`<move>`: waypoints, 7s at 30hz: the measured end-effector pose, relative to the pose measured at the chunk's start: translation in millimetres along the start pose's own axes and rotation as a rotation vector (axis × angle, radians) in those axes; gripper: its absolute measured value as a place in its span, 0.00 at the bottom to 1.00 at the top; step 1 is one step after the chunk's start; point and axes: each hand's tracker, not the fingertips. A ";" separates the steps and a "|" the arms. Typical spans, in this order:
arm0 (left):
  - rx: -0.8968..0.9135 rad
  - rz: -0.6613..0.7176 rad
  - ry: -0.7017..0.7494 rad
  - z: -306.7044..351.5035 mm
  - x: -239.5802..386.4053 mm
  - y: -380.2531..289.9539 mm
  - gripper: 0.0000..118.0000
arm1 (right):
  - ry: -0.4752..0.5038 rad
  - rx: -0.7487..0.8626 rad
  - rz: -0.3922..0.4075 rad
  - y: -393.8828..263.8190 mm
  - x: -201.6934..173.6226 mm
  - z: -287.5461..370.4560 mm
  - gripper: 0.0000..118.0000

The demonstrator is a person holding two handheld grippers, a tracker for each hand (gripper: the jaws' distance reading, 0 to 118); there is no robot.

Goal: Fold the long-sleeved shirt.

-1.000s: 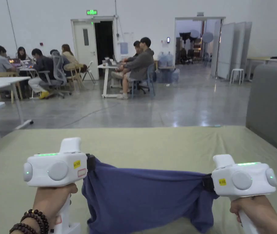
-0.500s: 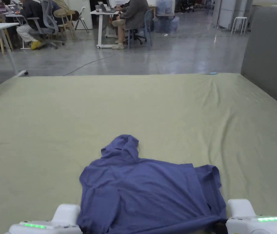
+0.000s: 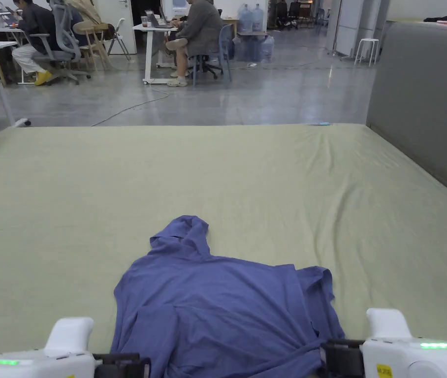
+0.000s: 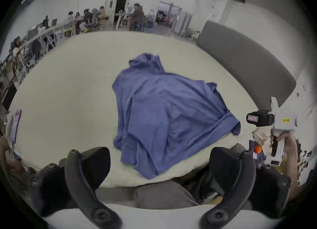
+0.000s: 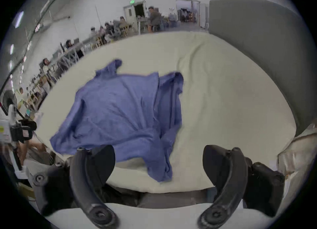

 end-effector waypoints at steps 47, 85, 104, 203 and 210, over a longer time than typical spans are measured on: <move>-0.223 -0.170 0.235 -233.8 -37.1 217.4 0.00 | -0.159 -0.134 -0.045 194.9 27.7 -166.8 0.95; 0.312 -0.092 0.211 -30.4 -10.4 414.3 0.00 | -0.143 0.206 0.136 450.5 18.0 2.0 0.00; 0.692 -0.086 0.301 105.6 62.1 596.6 0.00 | -0.200 0.569 -0.011 625.6 -12.6 114.0 0.00; -0.059 0.060 0.247 -321.1 -37.9 347.6 0.03 | -0.009 -0.313 0.280 165.2 -2.1 -182.1 0.00; 0.004 -0.018 0.255 -168.2 -9.1 271.1 0.03 | 0.021 -0.213 0.333 155.7 -28.7 -110.4 0.00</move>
